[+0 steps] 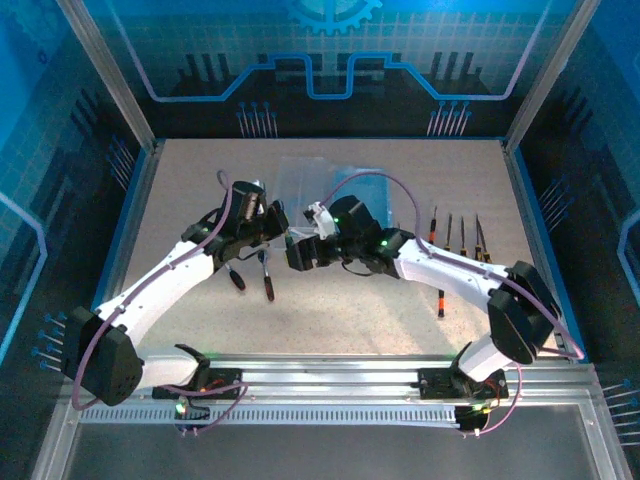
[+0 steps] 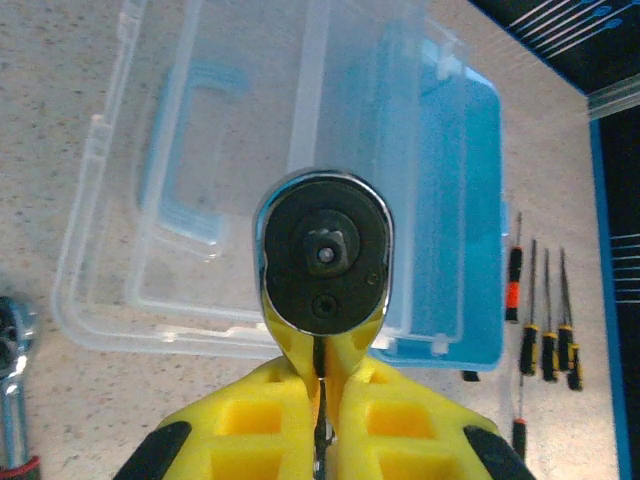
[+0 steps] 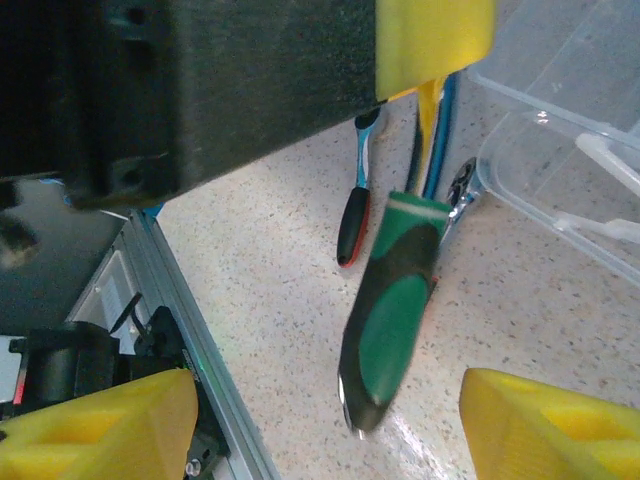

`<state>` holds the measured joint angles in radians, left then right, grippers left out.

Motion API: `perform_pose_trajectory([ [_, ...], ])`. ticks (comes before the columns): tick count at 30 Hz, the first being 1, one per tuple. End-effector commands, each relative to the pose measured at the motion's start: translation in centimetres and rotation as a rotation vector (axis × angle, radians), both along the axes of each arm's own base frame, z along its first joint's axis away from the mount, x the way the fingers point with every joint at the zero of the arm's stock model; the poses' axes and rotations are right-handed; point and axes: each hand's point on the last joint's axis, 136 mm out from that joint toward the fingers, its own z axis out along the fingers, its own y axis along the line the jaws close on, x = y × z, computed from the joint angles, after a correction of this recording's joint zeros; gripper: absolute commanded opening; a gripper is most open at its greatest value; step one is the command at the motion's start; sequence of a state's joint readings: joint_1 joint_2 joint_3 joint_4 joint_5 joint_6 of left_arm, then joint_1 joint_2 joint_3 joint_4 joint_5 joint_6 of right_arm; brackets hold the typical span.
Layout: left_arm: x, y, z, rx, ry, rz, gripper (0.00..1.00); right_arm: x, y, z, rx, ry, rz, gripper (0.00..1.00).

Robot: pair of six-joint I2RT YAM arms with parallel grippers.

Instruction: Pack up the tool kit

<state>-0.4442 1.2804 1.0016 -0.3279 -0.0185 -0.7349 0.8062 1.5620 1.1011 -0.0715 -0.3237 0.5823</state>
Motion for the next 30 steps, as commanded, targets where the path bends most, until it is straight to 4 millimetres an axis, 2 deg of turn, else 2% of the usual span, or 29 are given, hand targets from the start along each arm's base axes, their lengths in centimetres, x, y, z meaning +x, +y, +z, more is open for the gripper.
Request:
perform_pose_trajectory([
  [1, 0.8, -2.2, 2.8, -0.098, -0.073, -0.04, 0.08, 0.9, 1.7, 1.3, 0.067, 0.018, -0.002, 0.67],
  [4, 0.4, -2.3, 2.8, -0.11, -0.077, -0.049, 0.09, 1.4, 1.8, 0.5, 0.052, 0.035, -0.02, 0.64],
  [6, 0.2, -2.2, 2.6, -0.11, -0.074, -0.048, 0.09, 1.9, 1.6, 0.2, 0.046, 0.038, -0.045, 0.56],
  [12, -0.4, -2.5, 2.3, -0.139, -0.066, -0.066, 0.09, 2.8, 1.2, 0.0, 0.055, 0.04, -0.1, 0.21],
  [15, -0.5, -2.4, 2.5, -0.135, -0.075, -0.066, 0.14, 2.6, 1.2, -0.1, 0.046, 0.056, -0.1, 0.11],
  [20, -0.5, -1.8, 4.0, -0.113, -0.126, -0.065, 0.41, 2.4, 0.3, -0.2, 0.038, 0.037, -0.118, 0.07],
  [22, -0.5, -1.2, 5.1, -0.097, -0.156, -0.055, 0.55, 2.4, -0.4, 0.1, 0.032, 0.023, -0.133, 0.07],
  [24, -0.5, -0.3, 6.1, -0.077, -0.18, -0.043, 0.76, 2.5, -1.3, 0.6, 0.03, 0.005, -0.153, 0.07],
  [30, -1.4, 2.8, 7.1, -0.051, -0.205, 0.02, 0.89, 3.7, -5.5, 1.5, -0.01, -0.034, -0.228, 0.07],
])
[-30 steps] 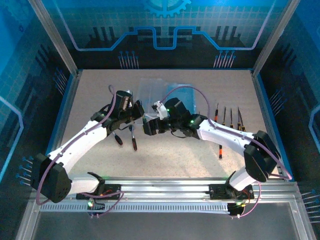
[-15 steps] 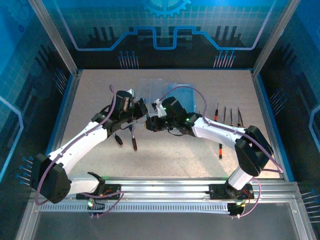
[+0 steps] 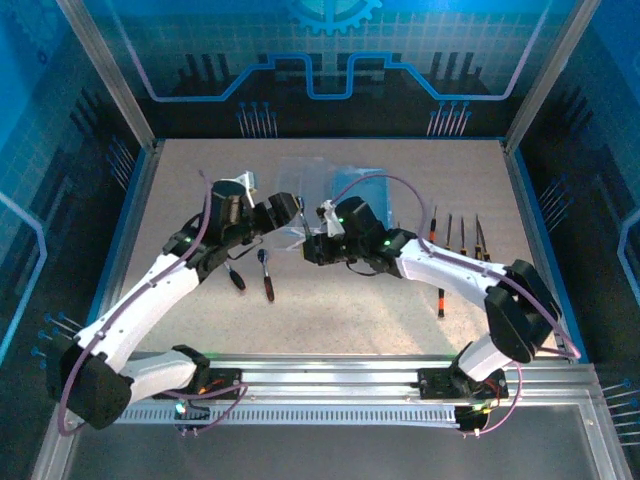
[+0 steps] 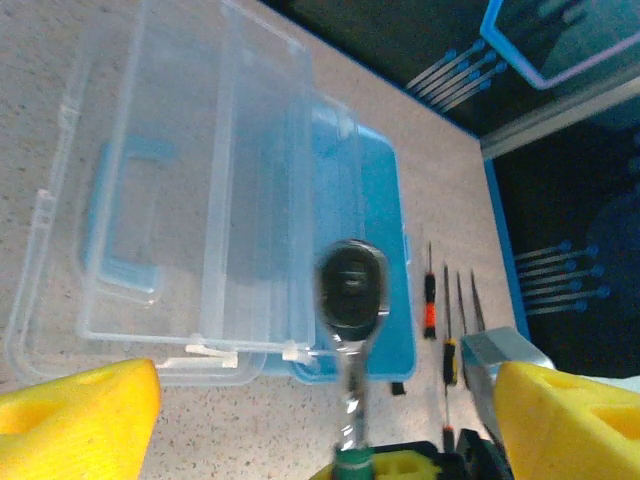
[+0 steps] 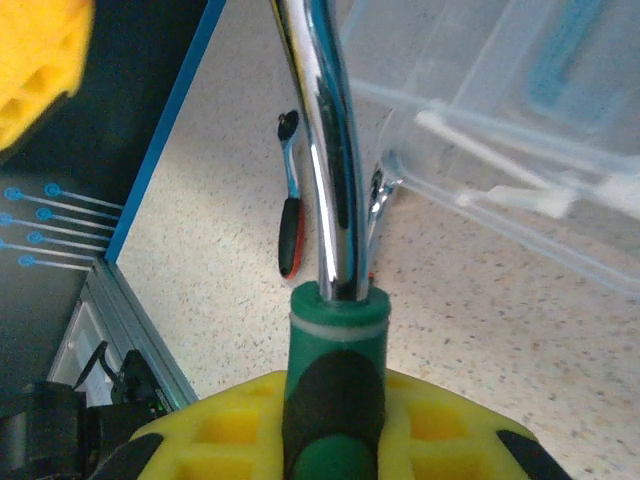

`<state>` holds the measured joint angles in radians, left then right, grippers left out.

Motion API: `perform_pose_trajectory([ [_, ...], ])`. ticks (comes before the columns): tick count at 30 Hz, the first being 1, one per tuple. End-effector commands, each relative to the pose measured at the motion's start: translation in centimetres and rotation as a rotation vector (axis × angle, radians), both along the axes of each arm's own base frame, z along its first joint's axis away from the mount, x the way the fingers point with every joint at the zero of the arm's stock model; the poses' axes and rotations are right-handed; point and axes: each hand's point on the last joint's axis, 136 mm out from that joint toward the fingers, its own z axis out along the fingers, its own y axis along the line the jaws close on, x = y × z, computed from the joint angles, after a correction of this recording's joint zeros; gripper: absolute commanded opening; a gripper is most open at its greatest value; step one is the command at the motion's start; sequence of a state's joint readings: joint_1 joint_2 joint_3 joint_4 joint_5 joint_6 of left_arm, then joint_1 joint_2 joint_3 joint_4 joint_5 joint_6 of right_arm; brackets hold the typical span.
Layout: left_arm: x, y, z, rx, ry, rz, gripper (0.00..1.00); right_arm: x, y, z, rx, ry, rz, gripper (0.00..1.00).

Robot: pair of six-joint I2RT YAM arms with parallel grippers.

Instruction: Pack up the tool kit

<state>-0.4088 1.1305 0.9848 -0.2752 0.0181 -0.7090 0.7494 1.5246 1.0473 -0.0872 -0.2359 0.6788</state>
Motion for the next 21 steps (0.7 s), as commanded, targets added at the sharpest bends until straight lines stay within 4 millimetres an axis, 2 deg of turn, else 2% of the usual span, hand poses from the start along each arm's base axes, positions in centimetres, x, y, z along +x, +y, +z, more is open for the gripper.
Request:
perform_pose_trajectory([
  [1, -0.9, 2.2, 1.1, 0.031, -0.03, 0.043, 0.9, 1.9, -3.4, 3.0, -0.004, -0.108, -0.068, 0.07],
  [3, -1.7, 3.2, 0.2, 0.05, -0.017, 0.068, 0.91, 3.0, -5.9, 2.9, -0.037, -0.113, -0.119, 0.07],
  [7, -3.5, 5.3, -3.0, 0.083, 0.058, 0.12, 0.94, 6.1, -11.7, 2.3, -0.116, -0.114, -0.257, 0.07],
  [9, -4.3, 6.2, -4.3, 0.092, 0.09, 0.143, 0.94, 7.7, -13.5, 1.4, -0.16, -0.096, -0.306, 0.07],
  [15, -5.6, 8.0, -7.1, 0.097, 0.156, 0.206, 0.95, 12.2, -15.3, -2.0, -0.239, -0.033, -0.379, 0.07],
  [21, -6.2, 8.3, -8.6, 0.096, 0.215, 0.217, 0.96, 15.2, -14.6, -4.6, -0.267, 0.042, -0.377, 0.07],
])
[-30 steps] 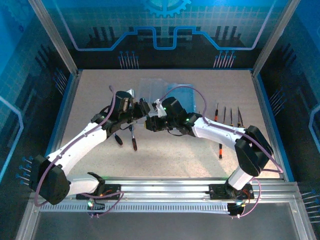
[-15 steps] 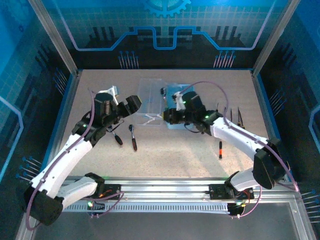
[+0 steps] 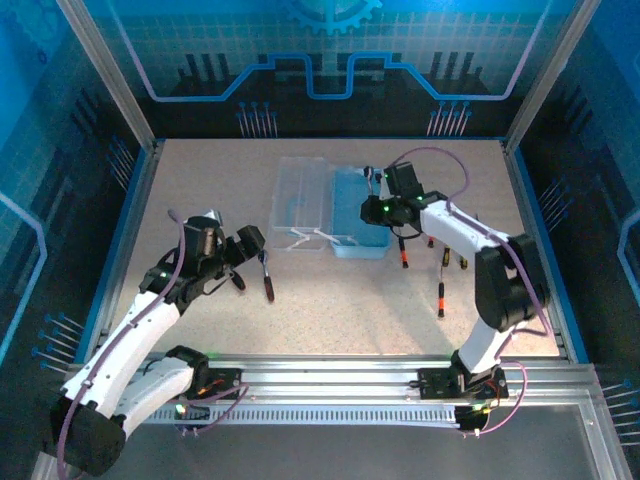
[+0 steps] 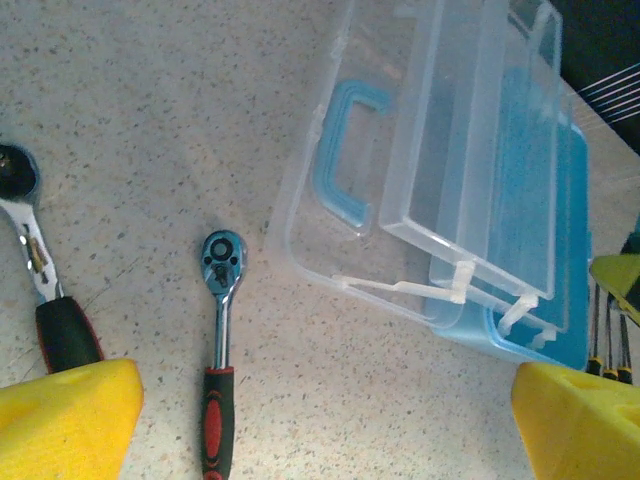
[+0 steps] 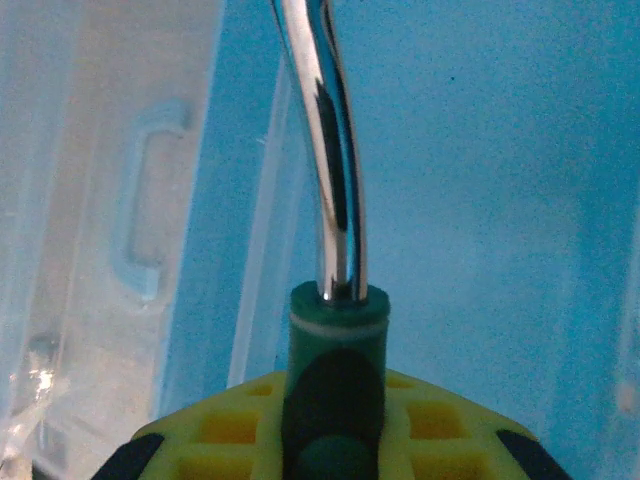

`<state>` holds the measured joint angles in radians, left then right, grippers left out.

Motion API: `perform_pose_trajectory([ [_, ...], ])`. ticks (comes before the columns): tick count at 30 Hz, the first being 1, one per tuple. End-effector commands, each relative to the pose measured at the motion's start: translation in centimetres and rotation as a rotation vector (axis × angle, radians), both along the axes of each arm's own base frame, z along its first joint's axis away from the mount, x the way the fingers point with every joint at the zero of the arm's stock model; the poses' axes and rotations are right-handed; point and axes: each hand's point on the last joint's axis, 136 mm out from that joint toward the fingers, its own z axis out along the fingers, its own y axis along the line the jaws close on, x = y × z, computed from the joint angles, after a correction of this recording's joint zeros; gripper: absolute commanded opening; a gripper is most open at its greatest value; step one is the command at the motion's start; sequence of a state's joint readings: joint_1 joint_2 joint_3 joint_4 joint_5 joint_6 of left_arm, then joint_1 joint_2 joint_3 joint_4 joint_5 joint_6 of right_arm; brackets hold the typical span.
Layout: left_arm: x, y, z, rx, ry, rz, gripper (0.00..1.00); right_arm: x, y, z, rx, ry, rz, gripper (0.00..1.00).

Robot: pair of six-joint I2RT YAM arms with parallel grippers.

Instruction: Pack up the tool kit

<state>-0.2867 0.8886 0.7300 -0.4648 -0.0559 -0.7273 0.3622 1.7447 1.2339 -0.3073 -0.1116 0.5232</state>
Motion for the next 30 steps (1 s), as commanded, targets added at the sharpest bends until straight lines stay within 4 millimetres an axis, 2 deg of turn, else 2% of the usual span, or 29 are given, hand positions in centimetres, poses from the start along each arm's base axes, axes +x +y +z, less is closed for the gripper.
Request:
perform_pose_trajectory([
  [1, -0.6, 0.5, -0.7, -0.003, 0.033, 0.025, 0.96, 2.4, -0.2, 0.7, -0.002, -0.023, -0.017, 0.07],
  [6, -0.7, 0.5, -0.8, -0.01, 0.038, 0.027, 0.96, 3.2, 0.2, -1.7, 0.007, 0.029, -0.028, 0.07],
  [13, -0.6, 0.6, -1.3, -0.003, 0.048, 0.032, 0.96, 2.8, 0.0, -4.3, 0.003, 0.076, -0.034, 0.07],
  [21, 0.3, 0.1, -1.9, -0.025, 0.068, 0.032, 0.96, 2.5, 0.2, -5.8, 0.001, 0.11, -0.022, 0.08],
  [30, 0.4, -0.1, -2.3, -0.033, 0.081, 0.034, 0.97, 2.5, 0.2, -7.2, -0.018, 0.145, -0.017, 0.1],
])
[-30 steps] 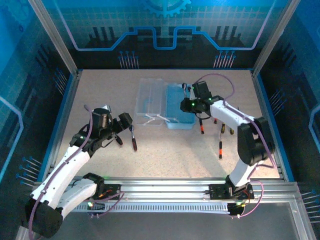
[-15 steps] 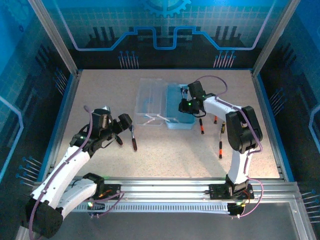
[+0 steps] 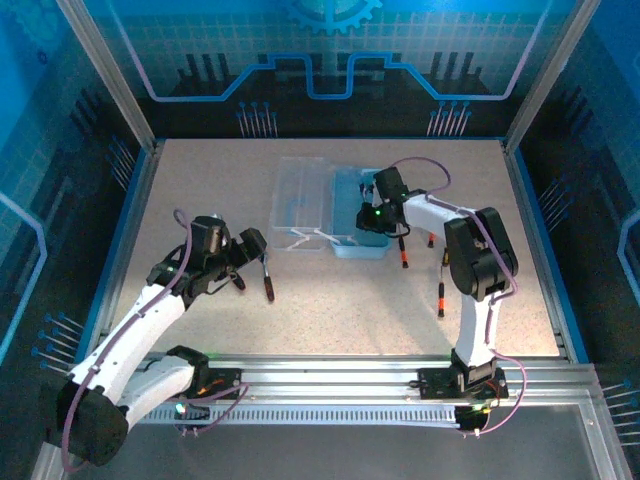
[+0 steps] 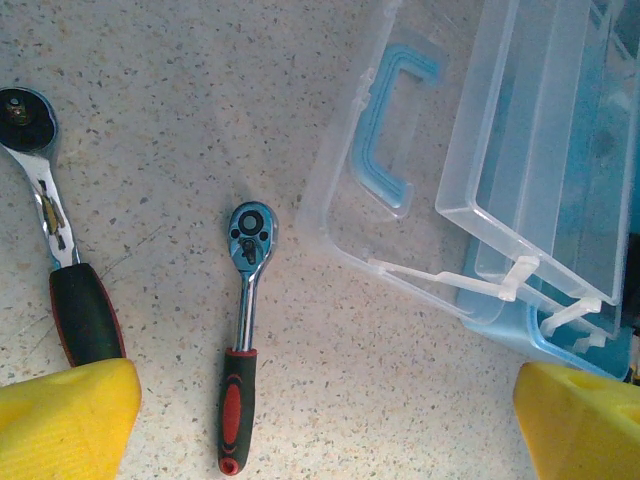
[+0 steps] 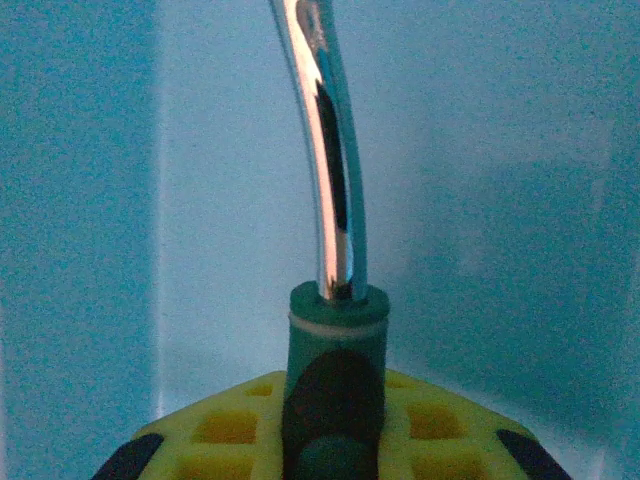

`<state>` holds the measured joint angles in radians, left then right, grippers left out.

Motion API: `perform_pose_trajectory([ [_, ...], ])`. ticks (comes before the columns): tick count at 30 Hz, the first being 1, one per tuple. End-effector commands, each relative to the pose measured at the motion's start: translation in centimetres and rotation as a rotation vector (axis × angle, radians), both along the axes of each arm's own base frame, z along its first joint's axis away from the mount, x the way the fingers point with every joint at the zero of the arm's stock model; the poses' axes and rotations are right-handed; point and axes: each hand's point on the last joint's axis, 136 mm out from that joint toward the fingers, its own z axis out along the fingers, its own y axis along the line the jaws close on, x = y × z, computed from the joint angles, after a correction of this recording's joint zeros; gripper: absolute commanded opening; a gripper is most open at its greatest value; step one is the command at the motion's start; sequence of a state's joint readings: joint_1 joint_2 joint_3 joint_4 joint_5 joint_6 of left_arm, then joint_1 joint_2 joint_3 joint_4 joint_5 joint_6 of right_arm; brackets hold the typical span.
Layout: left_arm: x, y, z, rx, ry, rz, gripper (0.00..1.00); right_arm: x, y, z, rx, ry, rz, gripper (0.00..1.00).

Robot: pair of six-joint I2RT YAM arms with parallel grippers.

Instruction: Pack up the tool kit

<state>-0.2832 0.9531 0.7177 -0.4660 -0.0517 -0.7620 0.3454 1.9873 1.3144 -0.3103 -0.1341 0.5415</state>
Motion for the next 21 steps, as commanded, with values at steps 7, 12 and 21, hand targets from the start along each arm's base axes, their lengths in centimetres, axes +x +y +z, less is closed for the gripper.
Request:
perform_pose_trajectory([
  [7, 0.3, 0.4, -0.5, 0.006, 0.009, 0.012, 0.98, 1.4, -0.2, -0.2, -0.006, -0.01, -0.005, 0.15],
  [12, 0.4, 0.1, -1.0, -0.006, 0.02, 0.004, 0.98, 1.5, 0.1, 0.0, 0.006, -0.01, 0.002, 0.2],
  [21, 0.6, -0.3, -1.0, -0.021, 0.023, -0.01, 0.98, 1.6, 0.4, -0.2, 0.01, -0.002, 0.016, 0.22],
])
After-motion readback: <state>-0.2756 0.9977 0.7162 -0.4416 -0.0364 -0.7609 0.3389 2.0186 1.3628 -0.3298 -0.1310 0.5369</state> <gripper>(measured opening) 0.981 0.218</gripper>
